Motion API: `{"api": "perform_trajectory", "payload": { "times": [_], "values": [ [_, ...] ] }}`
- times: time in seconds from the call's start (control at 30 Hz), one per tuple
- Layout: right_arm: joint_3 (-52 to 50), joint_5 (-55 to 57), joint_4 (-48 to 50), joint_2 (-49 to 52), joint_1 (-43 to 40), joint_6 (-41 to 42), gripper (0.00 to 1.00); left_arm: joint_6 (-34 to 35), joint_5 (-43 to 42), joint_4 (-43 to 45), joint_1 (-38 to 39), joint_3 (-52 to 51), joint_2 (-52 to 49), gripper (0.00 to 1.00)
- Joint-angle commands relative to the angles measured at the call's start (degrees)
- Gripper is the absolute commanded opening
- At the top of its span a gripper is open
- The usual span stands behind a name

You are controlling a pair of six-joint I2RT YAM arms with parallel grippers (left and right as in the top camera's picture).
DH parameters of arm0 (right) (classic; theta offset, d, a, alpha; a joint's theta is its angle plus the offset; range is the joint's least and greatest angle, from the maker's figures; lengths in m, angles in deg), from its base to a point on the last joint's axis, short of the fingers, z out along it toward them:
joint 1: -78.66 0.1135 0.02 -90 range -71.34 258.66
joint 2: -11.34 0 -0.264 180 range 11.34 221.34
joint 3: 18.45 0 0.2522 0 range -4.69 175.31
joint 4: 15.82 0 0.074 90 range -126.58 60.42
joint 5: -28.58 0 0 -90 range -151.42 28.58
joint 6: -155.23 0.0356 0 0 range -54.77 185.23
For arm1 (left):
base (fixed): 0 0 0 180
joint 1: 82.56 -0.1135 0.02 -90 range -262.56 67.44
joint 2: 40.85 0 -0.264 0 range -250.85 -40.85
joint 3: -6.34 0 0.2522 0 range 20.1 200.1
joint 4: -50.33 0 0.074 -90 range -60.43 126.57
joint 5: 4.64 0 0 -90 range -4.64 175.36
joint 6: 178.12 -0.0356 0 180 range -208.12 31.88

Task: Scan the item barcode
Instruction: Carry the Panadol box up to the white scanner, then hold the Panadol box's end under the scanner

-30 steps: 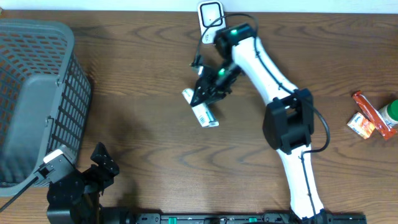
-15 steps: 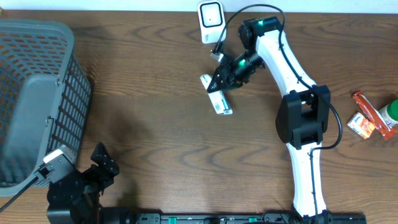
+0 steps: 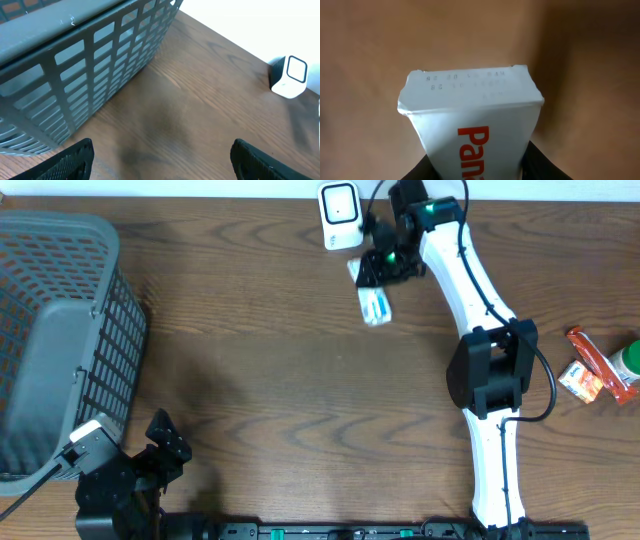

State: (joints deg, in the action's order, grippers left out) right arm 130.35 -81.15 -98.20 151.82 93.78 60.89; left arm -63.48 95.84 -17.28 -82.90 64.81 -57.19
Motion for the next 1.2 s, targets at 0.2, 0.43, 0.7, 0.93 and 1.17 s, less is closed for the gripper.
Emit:
{"api": "perform_trajectory", "payload": {
  "times": [0.2,0.43,0.7,0.93,1.17],
  "values": [
    [3.89,18.21,17.88,0.37,0.26,2.95,0.23,0.33,0.31,-0.15,-0.28,0.28,0.24,0.88],
    [3.89,29.88,32.87,0.44,2.4,-3.67,0.2,0.33,0.33,-0.15,-0.28,0.28,0.24,0.88],
    [3.87,36.85,47.01,2.16,5.81,-18.93,0.21,0.33,0.31,-0.15,-0.28,0.28,0.24,0.88],
    [3.87,42.73,55.58,5.53,8.11,-29.27,0.21,0.33,0.31,-0.15,-0.28,0.28,0.24,0.88],
    [3.87,50.38,65.99,12.07,10.54,-42.95,0.18,0.33,0.33,-0.13,-0.28,0.28,0.24,0.88]
  ]
}}
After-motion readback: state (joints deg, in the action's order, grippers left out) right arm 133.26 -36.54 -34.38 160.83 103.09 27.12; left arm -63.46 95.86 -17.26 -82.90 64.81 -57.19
